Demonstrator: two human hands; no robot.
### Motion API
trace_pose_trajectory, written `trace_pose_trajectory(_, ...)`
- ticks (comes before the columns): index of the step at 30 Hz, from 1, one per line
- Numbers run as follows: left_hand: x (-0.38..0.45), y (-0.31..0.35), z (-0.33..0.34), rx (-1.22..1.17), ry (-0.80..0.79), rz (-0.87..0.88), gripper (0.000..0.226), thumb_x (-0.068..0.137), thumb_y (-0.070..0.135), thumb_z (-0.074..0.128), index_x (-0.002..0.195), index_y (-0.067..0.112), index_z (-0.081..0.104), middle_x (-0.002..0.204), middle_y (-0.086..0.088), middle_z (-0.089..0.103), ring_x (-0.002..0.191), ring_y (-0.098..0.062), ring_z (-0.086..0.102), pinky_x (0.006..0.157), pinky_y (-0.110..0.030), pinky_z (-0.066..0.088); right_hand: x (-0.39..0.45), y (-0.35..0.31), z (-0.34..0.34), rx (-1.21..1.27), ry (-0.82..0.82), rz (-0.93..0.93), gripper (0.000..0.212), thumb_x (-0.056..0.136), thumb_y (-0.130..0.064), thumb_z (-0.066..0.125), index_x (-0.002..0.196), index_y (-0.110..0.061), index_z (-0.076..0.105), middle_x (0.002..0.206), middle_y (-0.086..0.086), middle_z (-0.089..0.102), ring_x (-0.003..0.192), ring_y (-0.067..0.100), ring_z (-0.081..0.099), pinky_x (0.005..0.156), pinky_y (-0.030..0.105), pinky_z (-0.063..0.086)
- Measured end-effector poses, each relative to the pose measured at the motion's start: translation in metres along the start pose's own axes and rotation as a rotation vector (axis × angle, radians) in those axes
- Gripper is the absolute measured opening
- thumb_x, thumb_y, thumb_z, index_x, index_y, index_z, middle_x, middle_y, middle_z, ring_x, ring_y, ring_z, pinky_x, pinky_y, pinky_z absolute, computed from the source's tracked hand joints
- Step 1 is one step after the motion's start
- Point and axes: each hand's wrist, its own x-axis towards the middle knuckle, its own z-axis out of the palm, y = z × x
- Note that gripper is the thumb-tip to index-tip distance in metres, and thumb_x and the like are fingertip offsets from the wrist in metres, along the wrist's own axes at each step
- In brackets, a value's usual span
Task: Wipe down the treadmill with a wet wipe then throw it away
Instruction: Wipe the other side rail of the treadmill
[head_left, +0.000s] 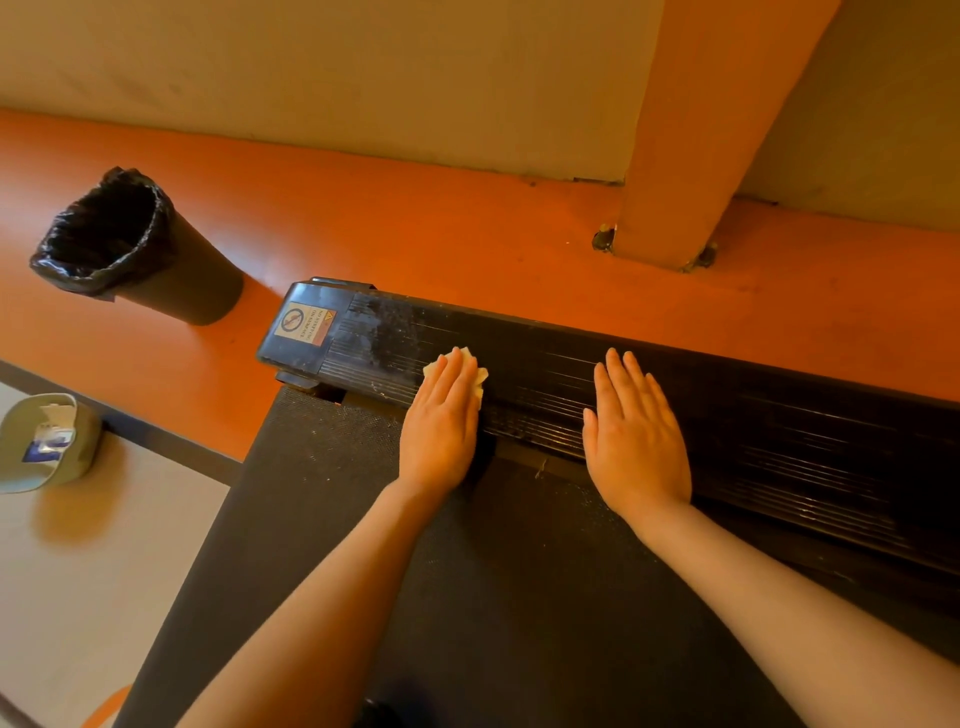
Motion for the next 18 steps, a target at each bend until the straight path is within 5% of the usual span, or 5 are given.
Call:
trace_pose_trajectory(13,0.086,0.051,0.003,0.018,-0.283,0.333,0.046,0.106,0.026,0.037,0.149,0.012,0.036,0.158,-0.007,0.03,0.149,-0.021,0.017,0.121,-0.035,0.014,-0.001,0.001,-0.002,0.024,-0.008,-0.001,0.052,0.099,-0.028,0.045,0.143,-0.001,0.042,0.153,0.017,0.036,0.144,0.03,0.03,0.115,0.042,0.026)
trace_pose_trajectory(18,0.095,0.061,0.003,0.04,-0.328,0.4,0.042,0.105,0.023,0.041,0.144,0.01,0.044,0.149,-0.01,0.045,0.14,-0.025,0.036,0.116,-0.039,0.026,0.0,0.001,-0.003,0.037,-0.003,-0.01,0.051,0.098,-0.025,0.05,0.141,0.0,0.044,0.152,0.018,0.036,0.144,0.031,0.03,0.115,0.043,0.026)
